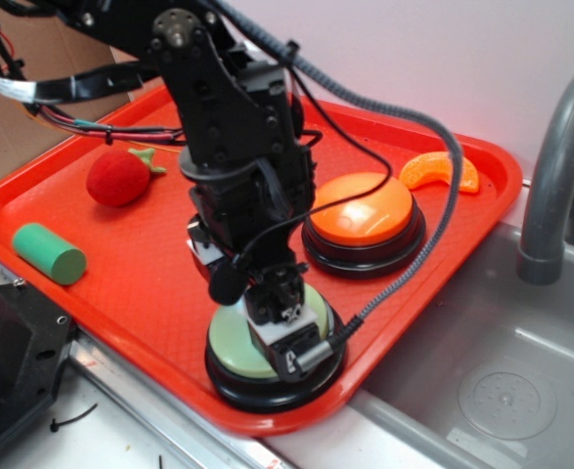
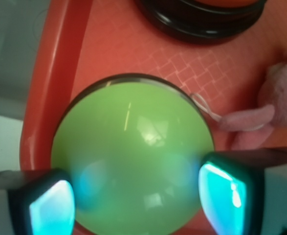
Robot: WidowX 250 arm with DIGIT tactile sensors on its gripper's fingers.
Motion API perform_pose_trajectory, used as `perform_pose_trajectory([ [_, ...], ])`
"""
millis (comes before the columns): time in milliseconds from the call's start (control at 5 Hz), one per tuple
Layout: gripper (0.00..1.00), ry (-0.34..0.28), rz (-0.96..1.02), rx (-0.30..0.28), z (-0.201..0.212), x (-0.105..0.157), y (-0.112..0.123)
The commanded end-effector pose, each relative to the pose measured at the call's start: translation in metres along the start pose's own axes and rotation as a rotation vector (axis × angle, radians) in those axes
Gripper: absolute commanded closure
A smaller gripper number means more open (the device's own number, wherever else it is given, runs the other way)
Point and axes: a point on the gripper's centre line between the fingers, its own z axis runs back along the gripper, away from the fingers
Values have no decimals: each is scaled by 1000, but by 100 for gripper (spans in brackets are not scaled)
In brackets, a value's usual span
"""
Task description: Push the green button.
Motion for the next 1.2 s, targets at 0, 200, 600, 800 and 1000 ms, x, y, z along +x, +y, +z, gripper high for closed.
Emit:
perform_pose_trajectory([
  [0,0,-19,-20,22,22,13,7],
  [200,0,-18,-37,18,37,15,11],
  [600,0,1,-12,12,65,12,17],
  [800,0,-6,-16,15,72,12,17],
  [1000,0,-17,-14,30,80,10,17],
])
